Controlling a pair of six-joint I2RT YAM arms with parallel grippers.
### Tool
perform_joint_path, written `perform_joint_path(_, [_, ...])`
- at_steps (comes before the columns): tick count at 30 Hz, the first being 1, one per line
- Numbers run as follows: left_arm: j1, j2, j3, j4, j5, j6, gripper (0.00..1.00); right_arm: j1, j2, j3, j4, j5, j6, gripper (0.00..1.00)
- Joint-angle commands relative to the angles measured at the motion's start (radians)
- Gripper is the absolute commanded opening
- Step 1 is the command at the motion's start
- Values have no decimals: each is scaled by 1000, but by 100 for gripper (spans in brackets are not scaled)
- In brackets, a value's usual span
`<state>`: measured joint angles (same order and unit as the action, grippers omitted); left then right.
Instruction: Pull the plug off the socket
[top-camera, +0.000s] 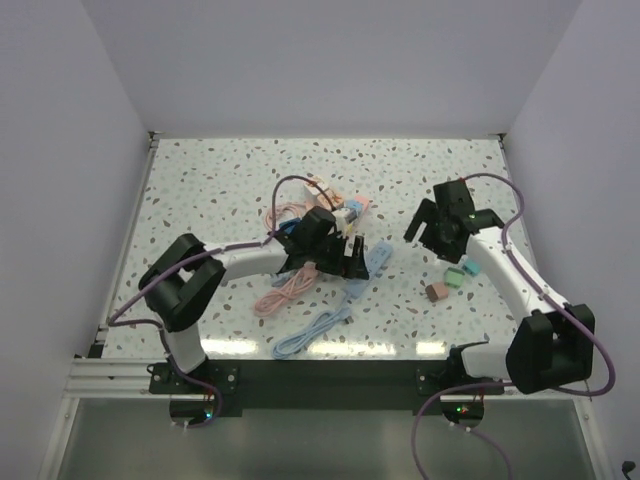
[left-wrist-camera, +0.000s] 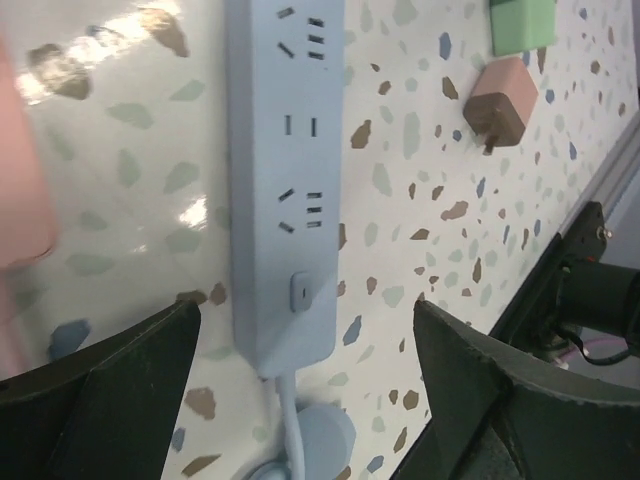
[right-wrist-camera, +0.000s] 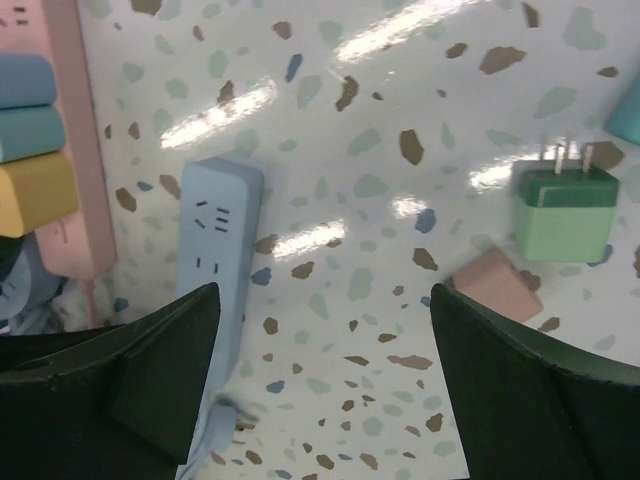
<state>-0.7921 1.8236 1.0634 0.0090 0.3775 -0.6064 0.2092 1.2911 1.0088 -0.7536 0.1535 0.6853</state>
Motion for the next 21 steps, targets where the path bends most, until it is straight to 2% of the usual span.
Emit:
perform_joint_path(1, [17,-151,-46,-46,-196,5,93,41,46,75,92,-140,-59,89])
perform_joint_path(3, [51,-225,-54,-55,-251,4,94,67,86,96,109,-152,-72,88])
perform_joint_path(6, [111,-271,-57,-83,-247,-1,94,122,164,146,122,-183,-69,86])
perform_joint_path(9, [145,-273,-60,-92,-218,17,87,185,230,214,126,-166,-50,84])
perform_joint_path(15, [148,-259,-75,-93,-166,36,73,211,395,345,181,-160,8,83])
perform_joint_path(21, [148,-314,-128,-96,-192,27,70,242,580,551,131,-131,20,82])
